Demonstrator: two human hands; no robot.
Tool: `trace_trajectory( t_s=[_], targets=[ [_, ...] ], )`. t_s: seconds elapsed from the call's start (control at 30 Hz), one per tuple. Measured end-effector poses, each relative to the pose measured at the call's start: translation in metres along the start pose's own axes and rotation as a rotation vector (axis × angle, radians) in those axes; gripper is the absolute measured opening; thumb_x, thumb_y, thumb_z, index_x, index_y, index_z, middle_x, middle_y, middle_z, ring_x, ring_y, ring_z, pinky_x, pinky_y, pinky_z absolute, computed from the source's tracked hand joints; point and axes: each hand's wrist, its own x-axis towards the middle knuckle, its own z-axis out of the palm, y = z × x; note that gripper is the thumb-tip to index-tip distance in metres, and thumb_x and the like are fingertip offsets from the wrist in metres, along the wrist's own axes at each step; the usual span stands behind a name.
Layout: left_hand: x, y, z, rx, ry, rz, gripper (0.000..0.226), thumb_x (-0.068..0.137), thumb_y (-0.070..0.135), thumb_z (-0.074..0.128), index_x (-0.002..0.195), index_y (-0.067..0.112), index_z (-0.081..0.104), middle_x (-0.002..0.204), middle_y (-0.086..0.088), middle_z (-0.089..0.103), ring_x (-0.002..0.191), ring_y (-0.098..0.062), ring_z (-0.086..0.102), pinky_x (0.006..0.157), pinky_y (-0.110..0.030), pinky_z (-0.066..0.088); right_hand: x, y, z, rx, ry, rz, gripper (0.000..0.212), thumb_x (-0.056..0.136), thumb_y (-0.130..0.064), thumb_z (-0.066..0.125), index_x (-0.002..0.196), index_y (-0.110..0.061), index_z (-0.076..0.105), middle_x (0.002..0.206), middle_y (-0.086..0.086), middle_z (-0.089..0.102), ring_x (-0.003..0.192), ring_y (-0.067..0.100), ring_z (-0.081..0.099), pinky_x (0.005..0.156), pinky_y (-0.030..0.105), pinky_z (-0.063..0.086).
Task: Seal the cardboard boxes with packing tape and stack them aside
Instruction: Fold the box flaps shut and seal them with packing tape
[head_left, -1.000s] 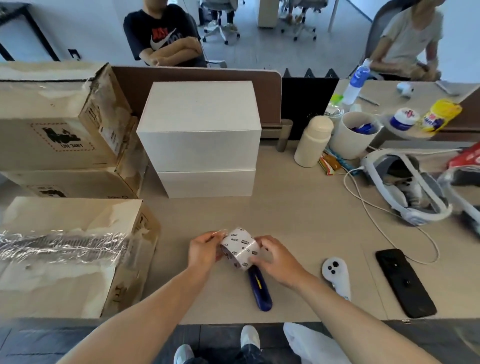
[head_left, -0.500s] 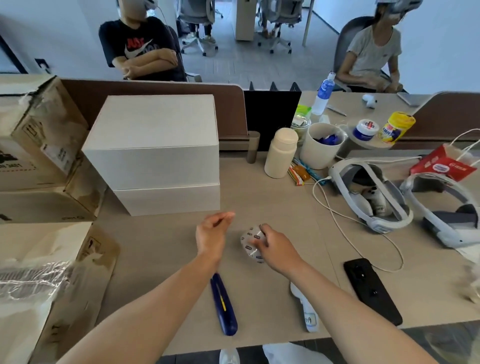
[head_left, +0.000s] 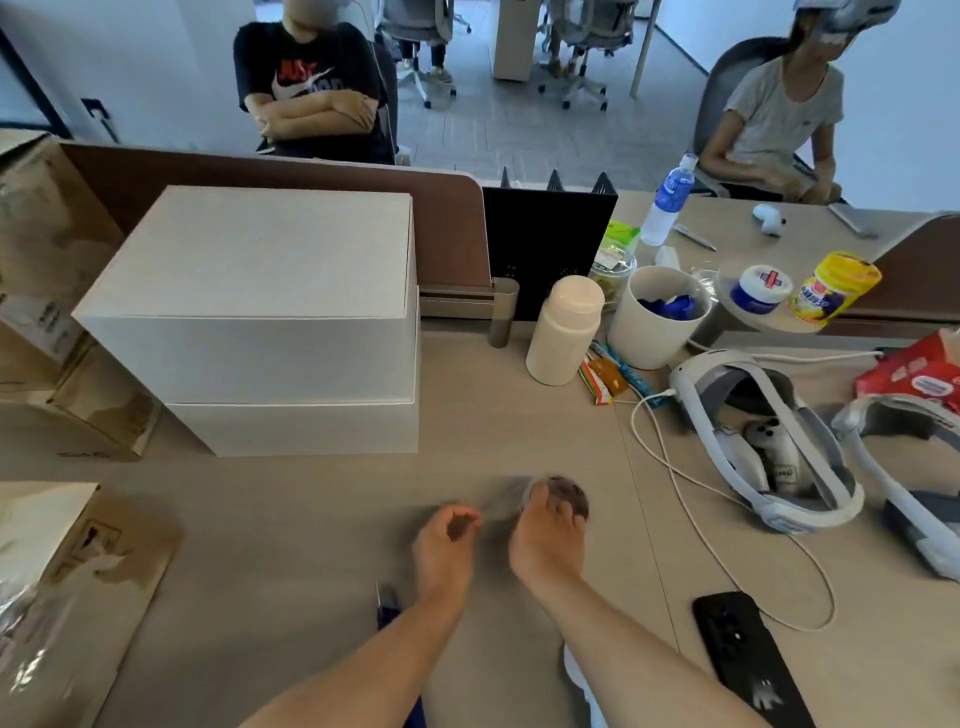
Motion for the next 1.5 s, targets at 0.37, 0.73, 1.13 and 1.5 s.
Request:
trace_trajectory(
  t_s=[0.37, 0.73, 1.13, 1.5],
  targets=[
    [0.0, -0.027, 0.011, 0.117, -0.087, 0.07, 0.032, 0.094, 0.007, 0.065, 0.121, 0.023, 0.07, 0.114, 0.014, 0.07, 0.11, -0.005, 0.063, 0.104, -0.027, 0.047, 0.036, -0.001, -0.01, 0.464, 0.098, 0.116, 0.022, 0.094, -0.018, 0.047, 0.116, -0.015, 0.047, 0.128, 0.01, 0.055, 0.126, 0.03, 0.042, 0.104, 0.038, 0.024],
    [-0.011, -0.005, -0.052, 0.452, -0.459, 0.047, 0.032, 0.098, 0.005, 0.052, 0.124, 0.012, 0.069, 0.11, 0.022, 0.07, 0.113, -0.003, 0.06, 0.089, -0.003, 0.034, 0.03, 0.001, -0.032, 0.583, 0.183, 0.047, 0.013, 0.097, -0.019, 0.049, 0.088, -0.015, 0.057, 0.094, 0.004, 0.058, 0.094, 0.026, 0.059, 0.084, 0.043, 0.052],
    [0.009, 0.116, -0.268, 0.585, -0.399, 0.309, 0.031, 0.097, 0.02, 0.059, 0.126, 0.023, 0.067, 0.118, 0.011, 0.07, 0.106, -0.006, 0.064, 0.086, -0.01, 0.04, -0.068, -0.158, -0.058, 0.75, 0.286, -0.238, 0.008, 0.092, -0.013, 0.053, 0.093, -0.015, 0.06, 0.092, 0.002, 0.059, 0.086, 0.019, 0.055, 0.077, 0.035, 0.045],
    [0.001, 0.063, -0.452, 0.811, -0.227, 0.416, 0.056, 0.084, 0.052, 0.071, 0.135, 0.036, 0.057, 0.135, 0.015, 0.06, 0.127, -0.013, 0.05, 0.11, -0.043, 0.037, -0.173, -0.3, 0.057, 1.033, -0.125, -0.097, 0.017, 0.1, -0.03, 0.049, 0.088, -0.021, 0.056, 0.093, 0.004, 0.067, 0.083, 0.022, 0.062, 0.072, 0.031, 0.046]
  ],
)
